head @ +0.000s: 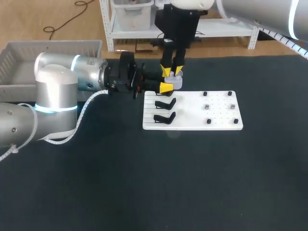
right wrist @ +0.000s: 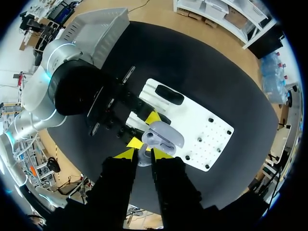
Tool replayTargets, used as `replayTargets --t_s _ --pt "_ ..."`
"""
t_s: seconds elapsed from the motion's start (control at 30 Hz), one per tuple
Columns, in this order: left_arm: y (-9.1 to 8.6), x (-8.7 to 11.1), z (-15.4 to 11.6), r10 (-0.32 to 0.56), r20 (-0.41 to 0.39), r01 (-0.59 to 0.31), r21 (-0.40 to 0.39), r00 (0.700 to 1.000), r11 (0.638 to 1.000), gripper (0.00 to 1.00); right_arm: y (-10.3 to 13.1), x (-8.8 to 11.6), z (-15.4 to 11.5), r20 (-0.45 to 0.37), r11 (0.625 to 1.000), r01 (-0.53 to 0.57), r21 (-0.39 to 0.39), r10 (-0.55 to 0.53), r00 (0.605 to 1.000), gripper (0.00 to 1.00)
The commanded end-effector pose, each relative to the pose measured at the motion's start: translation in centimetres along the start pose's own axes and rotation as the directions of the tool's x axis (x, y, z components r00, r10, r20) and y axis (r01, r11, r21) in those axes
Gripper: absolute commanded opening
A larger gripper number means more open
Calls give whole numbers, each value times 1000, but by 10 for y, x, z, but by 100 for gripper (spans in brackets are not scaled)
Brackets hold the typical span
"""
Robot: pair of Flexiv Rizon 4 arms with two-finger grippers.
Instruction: Pick up each earbud case from the left stands, insert the matching earbuds, close the lid, and place the case in the box.
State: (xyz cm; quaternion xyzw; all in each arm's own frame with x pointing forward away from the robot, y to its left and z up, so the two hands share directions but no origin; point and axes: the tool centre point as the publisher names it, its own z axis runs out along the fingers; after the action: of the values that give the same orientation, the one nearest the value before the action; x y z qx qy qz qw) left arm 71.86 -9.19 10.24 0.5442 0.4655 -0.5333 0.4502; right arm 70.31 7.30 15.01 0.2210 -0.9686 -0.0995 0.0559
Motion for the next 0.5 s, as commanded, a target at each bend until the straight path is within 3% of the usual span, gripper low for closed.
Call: replayTargets --t_s 0.03,0.5 --pt "0 0 0 0 -1 0 0 1000 1000 0 0 1 1 2 1000 -4 1 4 1000 0" --pt "0 0 0 0 -1 0 0 1000 1000 0 -3 -3 4 22 1000 -24 1 24 999 0"
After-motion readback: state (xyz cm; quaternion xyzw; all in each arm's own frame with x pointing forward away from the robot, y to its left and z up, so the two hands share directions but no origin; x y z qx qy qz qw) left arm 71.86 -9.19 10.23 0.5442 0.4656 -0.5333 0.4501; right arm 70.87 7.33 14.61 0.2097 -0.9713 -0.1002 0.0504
